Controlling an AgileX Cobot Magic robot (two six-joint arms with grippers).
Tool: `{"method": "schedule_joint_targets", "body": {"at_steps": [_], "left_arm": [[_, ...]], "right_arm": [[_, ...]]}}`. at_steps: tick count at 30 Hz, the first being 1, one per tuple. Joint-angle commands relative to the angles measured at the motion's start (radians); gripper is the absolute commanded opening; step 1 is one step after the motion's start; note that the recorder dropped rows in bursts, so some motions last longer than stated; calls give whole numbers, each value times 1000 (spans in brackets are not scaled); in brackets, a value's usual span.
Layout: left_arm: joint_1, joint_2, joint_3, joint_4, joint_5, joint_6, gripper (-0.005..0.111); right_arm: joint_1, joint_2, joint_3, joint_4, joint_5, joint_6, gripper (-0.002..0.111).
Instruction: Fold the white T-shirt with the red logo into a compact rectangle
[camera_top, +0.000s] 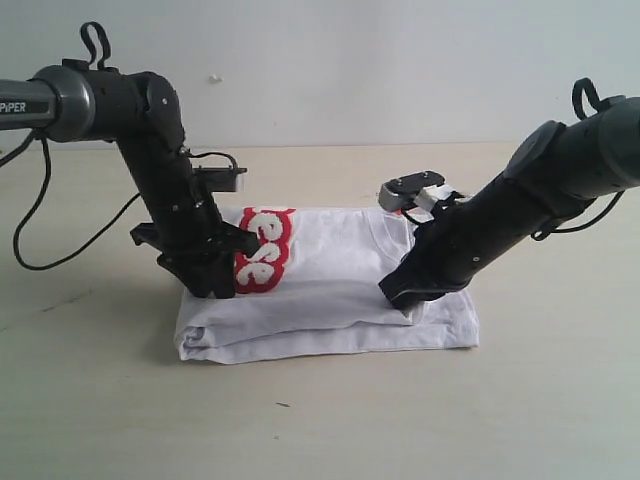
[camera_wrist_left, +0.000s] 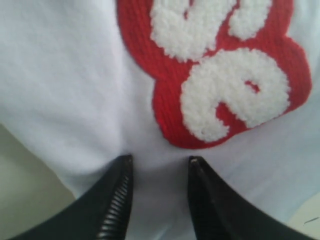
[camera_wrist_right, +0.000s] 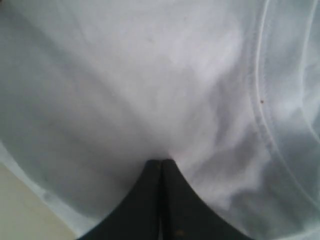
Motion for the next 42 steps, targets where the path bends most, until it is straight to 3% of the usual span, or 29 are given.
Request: {"method": "schedule_joint_targets", "body": {"at_steps": [1, 8, 15, 26, 32, 42], "left_arm": [[14, -5, 37, 68, 17, -15, 39], [14, -82, 37, 71, 17, -15, 39], [14, -225, 47, 69, 17, -37, 39], [14, -471, 252, 77, -319, -66, 39], [14, -574, 358, 86, -421, -66, 39], [14, -752, 563, 95, -606, -68, 39]], "right_arm": [[6, 13, -11, -15, 20, 1, 0], [6, -107, -20, -78, -14, 14, 0], [6, -254, -18, -188, -67, 190, 0], [6, -399, 14, -481, -90, 510, 0], [6, -481, 60, -591, -97, 627, 0], [6, -626, 161, -906, -119, 981, 0]]}}
